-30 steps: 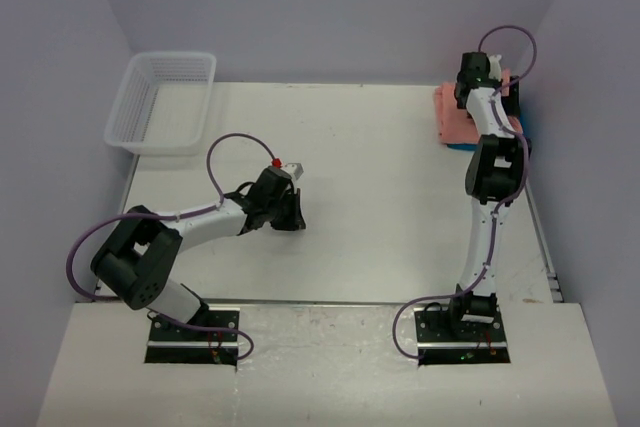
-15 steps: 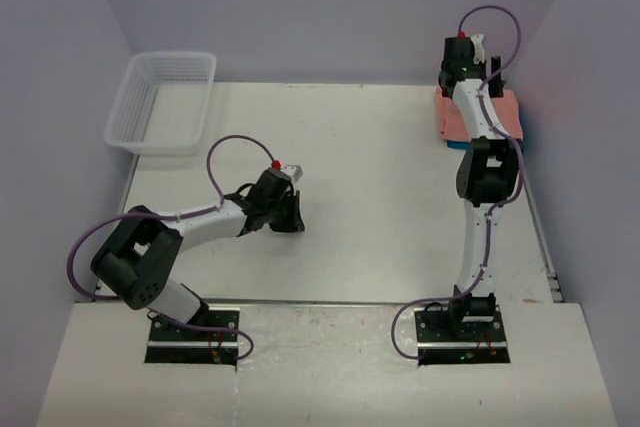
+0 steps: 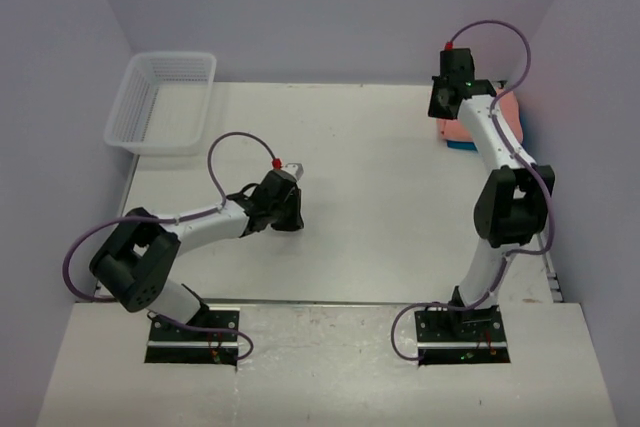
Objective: Fold and stack the t-shirts
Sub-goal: Put the neatly folded tshirt into the corner of the board with the right arm
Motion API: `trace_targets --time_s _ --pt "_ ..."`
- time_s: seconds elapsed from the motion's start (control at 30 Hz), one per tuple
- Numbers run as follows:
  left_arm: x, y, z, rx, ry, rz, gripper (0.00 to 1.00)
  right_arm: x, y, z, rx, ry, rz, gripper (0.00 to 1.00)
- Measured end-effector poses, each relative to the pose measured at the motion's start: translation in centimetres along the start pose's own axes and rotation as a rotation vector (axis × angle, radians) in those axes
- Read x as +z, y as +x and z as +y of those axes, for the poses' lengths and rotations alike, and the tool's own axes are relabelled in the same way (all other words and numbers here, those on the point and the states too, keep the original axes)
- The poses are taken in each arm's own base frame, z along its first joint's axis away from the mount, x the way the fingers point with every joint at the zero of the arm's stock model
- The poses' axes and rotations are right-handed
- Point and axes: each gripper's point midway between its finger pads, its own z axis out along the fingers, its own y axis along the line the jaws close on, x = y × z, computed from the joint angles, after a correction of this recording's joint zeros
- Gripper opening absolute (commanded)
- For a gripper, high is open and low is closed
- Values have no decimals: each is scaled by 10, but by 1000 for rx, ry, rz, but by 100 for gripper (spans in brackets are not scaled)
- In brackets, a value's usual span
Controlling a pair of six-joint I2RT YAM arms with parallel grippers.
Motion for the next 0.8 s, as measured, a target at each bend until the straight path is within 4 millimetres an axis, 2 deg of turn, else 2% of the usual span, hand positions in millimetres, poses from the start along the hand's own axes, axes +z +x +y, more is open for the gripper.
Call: trace_targets --time_s 0.1,0.13,0.17,0.2,0.23,0.27,0.3,0.33,0.37,0.4,0.5,0.57,0.8 --pt "-6 -5 0 7 -16 -33 1 -41 23 54 -23 -183 -10 0" --pt "-9 -9 0 10 -23 -51 6 -55 31 72 -36 -241 -23 0" --pt "-11 -11 0 13 -29 -67 17 -68 40 86 -52 -297 -26 0" --pt "-15 -15 1 14 -40 -90 23 -81 50 100 -66 -355 -31 13" --pt "-18 -18 2 18 -52 -112 32 -93 60 110 -73 -412 -33 34" --pt "-23 -21 3 24 -63 -132 49 -102 67 114 -68 -451 -39 58" --pt "-28 -24 4 30 -78 -159 56 -108 75 115 -66 -479 -40 91" --pt "-31 -26 3 32 -81 -174 72 -114 81 113 -60 -501 -42 96" --pt "-40 -31 3 50 -96 -215 82 -118 86 110 -65 -518 -46 99" --pt "-47 -36 3 57 -105 -248 87 -122 89 107 -61 -532 -54 99" --pt "-71 -52 -1 59 -116 -352 91 -132 99 101 -56 -560 -74 99" --pt "-85 -62 -2 54 -123 -413 100 -141 105 99 -57 -585 -92 99" --pt "-121 -82 12 31 -203 -556 100 -169 112 91 -56 -641 -167 99"
